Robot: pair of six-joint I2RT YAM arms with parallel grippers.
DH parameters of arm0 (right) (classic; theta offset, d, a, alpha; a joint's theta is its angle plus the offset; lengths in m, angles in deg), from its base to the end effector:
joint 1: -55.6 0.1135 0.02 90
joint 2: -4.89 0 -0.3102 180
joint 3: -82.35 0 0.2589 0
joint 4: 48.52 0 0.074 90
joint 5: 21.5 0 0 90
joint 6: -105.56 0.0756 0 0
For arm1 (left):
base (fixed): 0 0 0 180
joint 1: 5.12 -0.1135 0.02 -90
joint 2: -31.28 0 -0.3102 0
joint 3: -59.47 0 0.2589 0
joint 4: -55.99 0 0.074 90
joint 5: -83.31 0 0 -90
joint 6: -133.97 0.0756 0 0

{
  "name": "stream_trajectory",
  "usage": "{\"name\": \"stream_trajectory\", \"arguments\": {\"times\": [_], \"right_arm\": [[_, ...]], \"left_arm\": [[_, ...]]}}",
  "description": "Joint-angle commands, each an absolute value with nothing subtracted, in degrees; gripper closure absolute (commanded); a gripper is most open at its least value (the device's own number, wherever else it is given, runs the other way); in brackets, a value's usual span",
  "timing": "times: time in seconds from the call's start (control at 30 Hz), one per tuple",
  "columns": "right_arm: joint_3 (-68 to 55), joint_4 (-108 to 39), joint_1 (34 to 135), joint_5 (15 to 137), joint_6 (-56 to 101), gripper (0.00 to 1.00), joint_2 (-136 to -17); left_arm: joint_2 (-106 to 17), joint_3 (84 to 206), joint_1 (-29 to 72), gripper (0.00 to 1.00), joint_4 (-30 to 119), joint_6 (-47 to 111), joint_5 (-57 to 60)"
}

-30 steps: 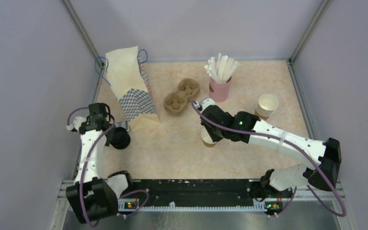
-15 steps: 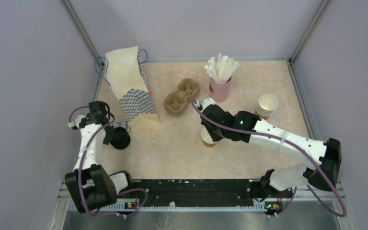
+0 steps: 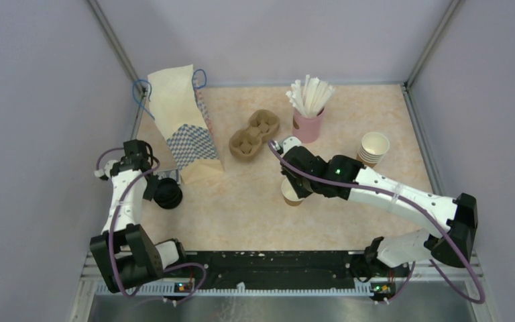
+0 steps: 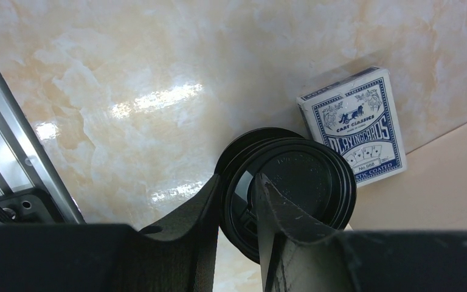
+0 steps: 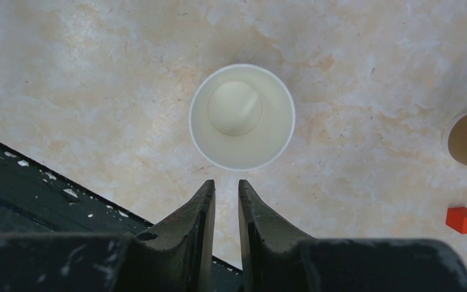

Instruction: Pack the takeout coffee

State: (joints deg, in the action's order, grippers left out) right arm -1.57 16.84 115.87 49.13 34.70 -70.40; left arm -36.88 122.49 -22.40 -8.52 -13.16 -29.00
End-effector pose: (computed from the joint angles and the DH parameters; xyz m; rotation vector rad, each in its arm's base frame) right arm 0.1591 0.2280 0.3309 -0.7535 2.3686 0.1479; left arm 0.1944 0.0905 0.2433 -1.6833 2.0615 0.3304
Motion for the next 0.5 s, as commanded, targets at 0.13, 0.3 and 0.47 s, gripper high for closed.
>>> {"name": "stream_trajectory", "arguments": {"times": [0.13,0.3,0.47], "right_arm": [[-3.54,16.91,116.49,48.90,34.60,0.80,-70.46],[-3.34,16.49,116.51,49.55,34.82,0.80,-70.52],[-3.40,16.48,116.54,49.36,34.68,0.80,-70.69]], "left_arm": [[-37.61,122.37,-22.87,0.68,-6.69,-13.36,-28.44],[-38.10,121.88,-22.96,0.69,-6.41,-13.58,-27.81],[-38.58,121.66,-22.96,0.71,-6.10,-13.77,-27.56]]}}
